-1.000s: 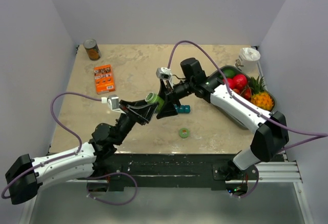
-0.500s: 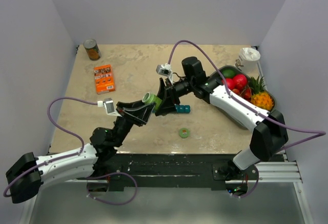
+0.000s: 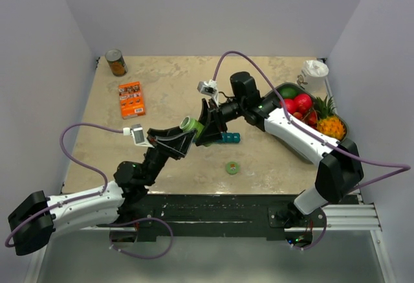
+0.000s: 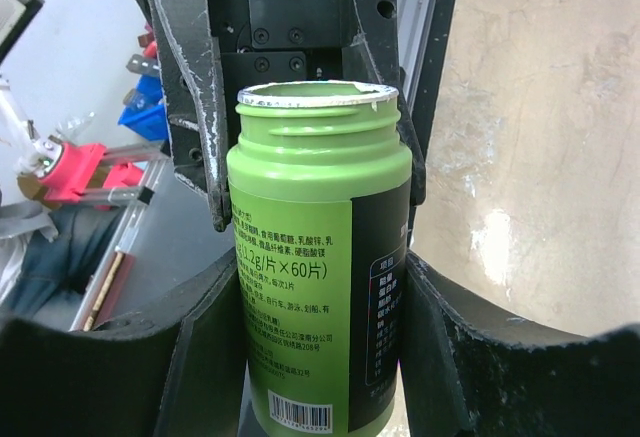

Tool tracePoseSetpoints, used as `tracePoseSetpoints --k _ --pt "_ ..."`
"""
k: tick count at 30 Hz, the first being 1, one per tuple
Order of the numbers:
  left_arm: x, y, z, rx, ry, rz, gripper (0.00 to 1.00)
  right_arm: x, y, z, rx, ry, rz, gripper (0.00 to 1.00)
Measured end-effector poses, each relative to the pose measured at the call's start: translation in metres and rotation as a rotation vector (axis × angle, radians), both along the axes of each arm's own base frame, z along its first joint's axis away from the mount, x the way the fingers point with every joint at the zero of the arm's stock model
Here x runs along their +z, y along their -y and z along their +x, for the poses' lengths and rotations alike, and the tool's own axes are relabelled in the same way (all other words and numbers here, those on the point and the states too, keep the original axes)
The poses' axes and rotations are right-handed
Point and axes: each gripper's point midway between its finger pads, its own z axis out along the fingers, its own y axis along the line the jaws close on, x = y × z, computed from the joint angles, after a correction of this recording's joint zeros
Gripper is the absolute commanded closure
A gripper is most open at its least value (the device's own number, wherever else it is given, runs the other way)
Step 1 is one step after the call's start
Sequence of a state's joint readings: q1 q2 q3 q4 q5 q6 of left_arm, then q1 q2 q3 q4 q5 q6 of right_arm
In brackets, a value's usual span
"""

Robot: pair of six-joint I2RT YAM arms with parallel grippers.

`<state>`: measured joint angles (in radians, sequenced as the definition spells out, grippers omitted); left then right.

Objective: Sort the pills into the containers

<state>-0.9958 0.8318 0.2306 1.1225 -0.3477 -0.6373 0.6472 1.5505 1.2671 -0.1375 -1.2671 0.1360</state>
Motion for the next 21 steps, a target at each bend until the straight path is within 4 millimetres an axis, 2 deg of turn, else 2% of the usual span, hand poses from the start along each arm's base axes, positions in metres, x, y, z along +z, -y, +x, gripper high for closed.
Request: tracePoseSetpoints --k 1,2,8,15,21 --pt "-0.001 0.0 -0.001 -0.001 0.001 0.008 0.68 -0.001 0.0 0.0 0.0 0.008 -0.001 1.0" --pt "-0.003 0.0 -0.001 -0.002 -0.002 0.02 0.54 -0.004 0.001 0.0 0.0 0.021 -0.005 1.0" --pt "-0.013 -0.001 -0.009 -0.021 -0.003 0.122 0.22 -0.016 0.008 -0.002 -0.014 0.089 -0.038 1.0" --pt "-0.004 -0.024 -0.027 -0.006 0.051 0.239 0.01 -0.021 0.037 0.028 -0.146 0.213 -0.092 1.0" --pt "0.005 -0.042 -0.026 0.071 0.09 0.471 0.0 -0.032 0.065 0.035 -0.188 0.39 -0.156 1.0"
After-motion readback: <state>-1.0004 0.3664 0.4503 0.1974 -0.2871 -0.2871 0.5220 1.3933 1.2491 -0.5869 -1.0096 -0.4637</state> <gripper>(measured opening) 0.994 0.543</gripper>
